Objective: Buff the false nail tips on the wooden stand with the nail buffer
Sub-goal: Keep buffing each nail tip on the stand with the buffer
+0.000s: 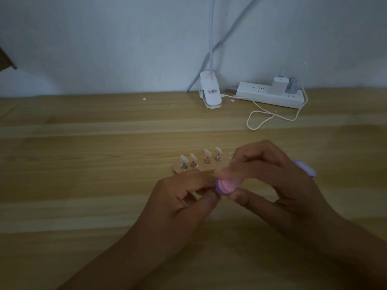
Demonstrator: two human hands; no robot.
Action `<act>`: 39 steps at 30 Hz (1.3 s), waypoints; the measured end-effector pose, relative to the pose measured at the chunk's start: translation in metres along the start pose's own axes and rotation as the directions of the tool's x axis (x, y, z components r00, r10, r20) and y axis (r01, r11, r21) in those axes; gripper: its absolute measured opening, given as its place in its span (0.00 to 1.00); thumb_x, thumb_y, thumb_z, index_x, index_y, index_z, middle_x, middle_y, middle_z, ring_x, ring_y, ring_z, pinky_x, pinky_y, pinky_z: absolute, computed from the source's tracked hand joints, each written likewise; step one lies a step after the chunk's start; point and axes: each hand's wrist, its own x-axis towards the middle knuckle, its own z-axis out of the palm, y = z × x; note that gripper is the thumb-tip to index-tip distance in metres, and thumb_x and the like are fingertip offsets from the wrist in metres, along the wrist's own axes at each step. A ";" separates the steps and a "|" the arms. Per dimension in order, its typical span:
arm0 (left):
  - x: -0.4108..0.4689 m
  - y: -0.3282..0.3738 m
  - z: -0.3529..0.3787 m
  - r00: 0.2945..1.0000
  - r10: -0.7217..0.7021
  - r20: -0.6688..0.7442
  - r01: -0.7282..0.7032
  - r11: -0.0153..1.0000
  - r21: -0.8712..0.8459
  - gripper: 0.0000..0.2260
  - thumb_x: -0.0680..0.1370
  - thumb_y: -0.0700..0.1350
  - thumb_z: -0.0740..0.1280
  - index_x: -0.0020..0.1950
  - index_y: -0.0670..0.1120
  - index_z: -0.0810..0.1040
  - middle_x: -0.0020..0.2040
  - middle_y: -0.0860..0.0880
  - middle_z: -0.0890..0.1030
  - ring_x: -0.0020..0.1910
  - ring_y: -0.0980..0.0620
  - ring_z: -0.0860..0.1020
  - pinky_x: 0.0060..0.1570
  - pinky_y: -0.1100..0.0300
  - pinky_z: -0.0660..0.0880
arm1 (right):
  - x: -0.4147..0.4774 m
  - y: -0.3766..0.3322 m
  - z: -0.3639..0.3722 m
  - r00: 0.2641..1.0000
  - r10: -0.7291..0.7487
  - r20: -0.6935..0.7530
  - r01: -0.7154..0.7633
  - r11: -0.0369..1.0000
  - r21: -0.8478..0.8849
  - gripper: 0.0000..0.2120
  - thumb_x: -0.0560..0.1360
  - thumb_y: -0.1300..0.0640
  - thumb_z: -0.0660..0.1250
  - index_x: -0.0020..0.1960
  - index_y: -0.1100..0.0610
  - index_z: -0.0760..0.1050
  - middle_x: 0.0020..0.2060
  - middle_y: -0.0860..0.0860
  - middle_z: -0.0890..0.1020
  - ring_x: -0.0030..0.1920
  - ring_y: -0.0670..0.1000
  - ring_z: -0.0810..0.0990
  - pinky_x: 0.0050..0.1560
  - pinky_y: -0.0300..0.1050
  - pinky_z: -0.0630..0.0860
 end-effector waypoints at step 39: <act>0.001 -0.010 0.000 0.986 -0.163 0.013 0.160 0.944 -0.287 0.07 0.76 0.37 0.69 0.45 0.48 0.84 0.40 0.48 0.85 0.38 0.52 0.84 0.33 0.71 0.74 | -0.002 0.044 -0.024 0.948 0.316 0.022 -0.276 0.858 -0.433 0.12 0.74 0.58 0.75 0.57 0.54 0.84 0.53 0.53 0.82 0.56 0.59 0.78 0.57 0.52 0.75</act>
